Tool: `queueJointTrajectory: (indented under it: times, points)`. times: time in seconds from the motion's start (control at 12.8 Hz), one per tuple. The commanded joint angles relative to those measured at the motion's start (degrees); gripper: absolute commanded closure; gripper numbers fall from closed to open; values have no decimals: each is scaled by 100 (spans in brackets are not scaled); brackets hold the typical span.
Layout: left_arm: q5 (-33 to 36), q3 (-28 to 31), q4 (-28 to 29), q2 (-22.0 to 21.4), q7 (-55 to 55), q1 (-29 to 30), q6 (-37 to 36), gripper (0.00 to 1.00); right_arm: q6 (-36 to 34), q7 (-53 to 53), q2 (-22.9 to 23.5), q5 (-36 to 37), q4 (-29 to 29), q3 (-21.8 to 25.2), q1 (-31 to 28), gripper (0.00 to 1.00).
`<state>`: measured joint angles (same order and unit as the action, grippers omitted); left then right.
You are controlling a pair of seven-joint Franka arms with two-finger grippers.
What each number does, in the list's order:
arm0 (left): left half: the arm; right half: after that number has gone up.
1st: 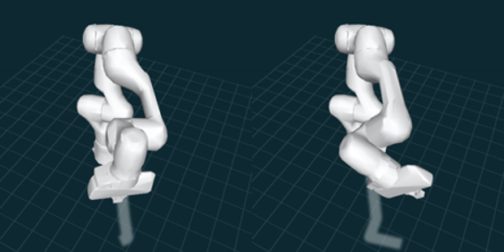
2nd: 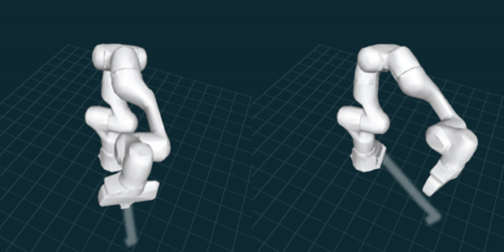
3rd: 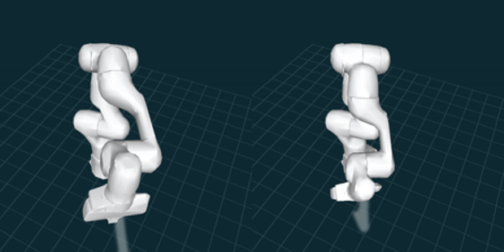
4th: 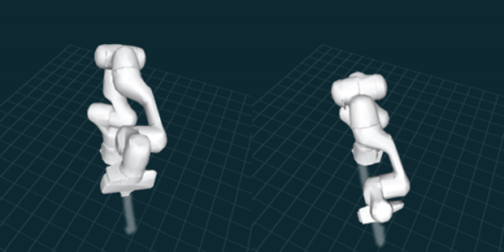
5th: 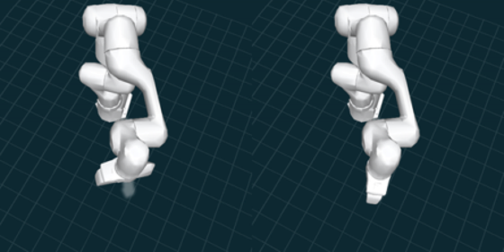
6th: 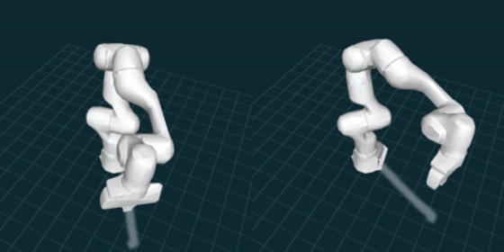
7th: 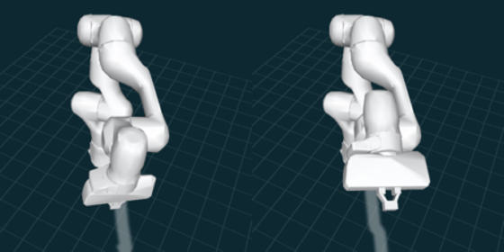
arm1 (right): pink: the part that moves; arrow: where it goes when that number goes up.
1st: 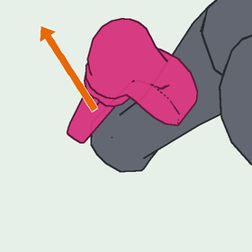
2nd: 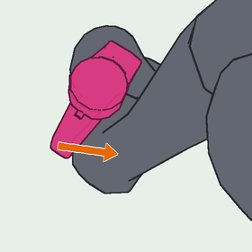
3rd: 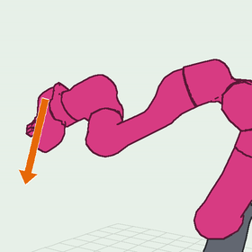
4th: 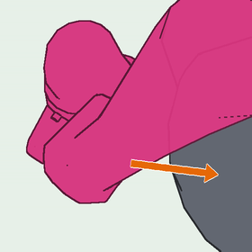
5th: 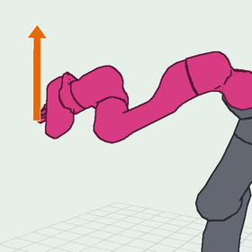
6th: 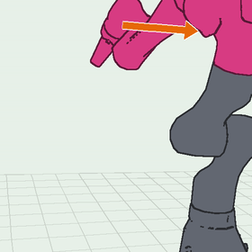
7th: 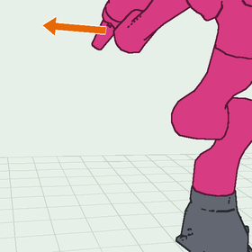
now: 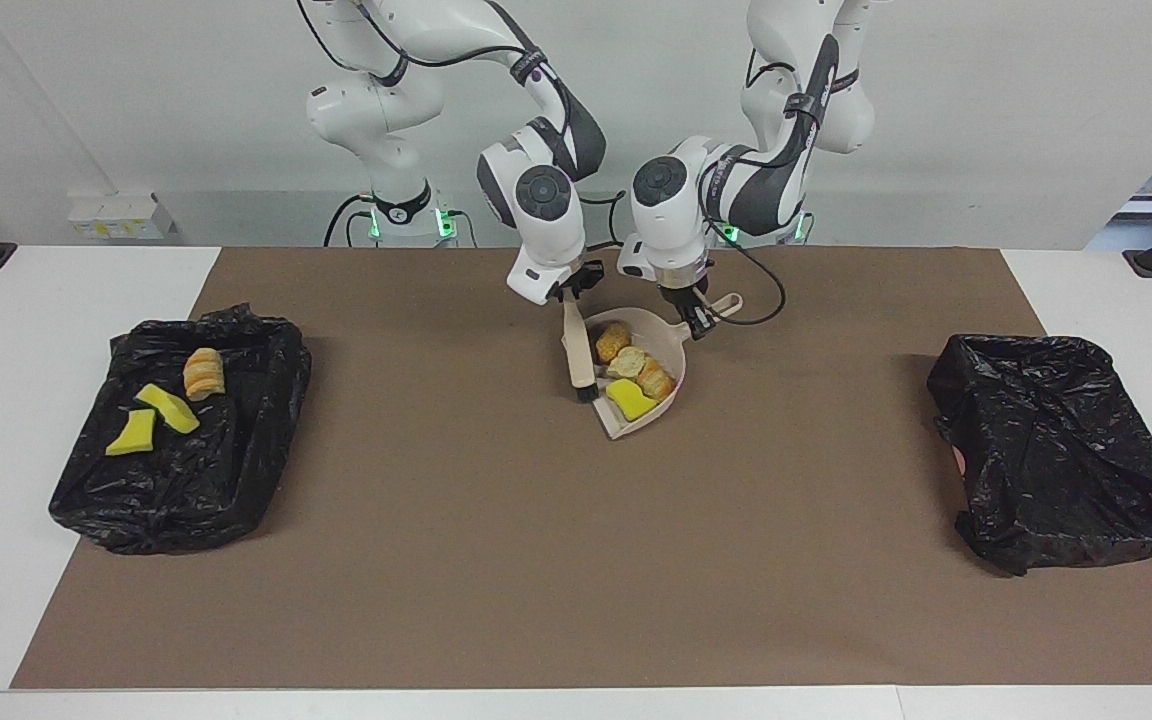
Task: Sweep and dump trash in bin
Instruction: 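Brush the bread and sponges into the dustpan with the right gripper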
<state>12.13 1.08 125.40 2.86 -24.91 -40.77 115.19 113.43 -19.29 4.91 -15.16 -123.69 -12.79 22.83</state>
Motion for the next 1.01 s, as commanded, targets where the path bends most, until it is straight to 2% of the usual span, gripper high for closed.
queueJointTrajectory:
  times: [0.0, 0.23, 0.47, 0.7, 0.94]
  points:
    - [-26, -11, 195, -163, -126, 78, 162, 100, -418, 180, -323, 372, -6, -22, -340, 100]
    - [-18, -11, 178, -128, -478, 165, 232, 100, -446, 101, -421, 584, -14, -31, -420, 100]
    - [-17, 15, 90, -101, -1644, 280, 197, 100, -542, -257, -579, 873, -93, -66, -183, 100]
    - [26, 24, -129, -119, -2069, 551, 109, 100, -455, -400, -666, 866, -233, -83, -156, 100]
    - [62, 41, -191, -233, -2570, 771, 13, 100, -95, -1048, -466, 821, -260, -92, 344, 100]
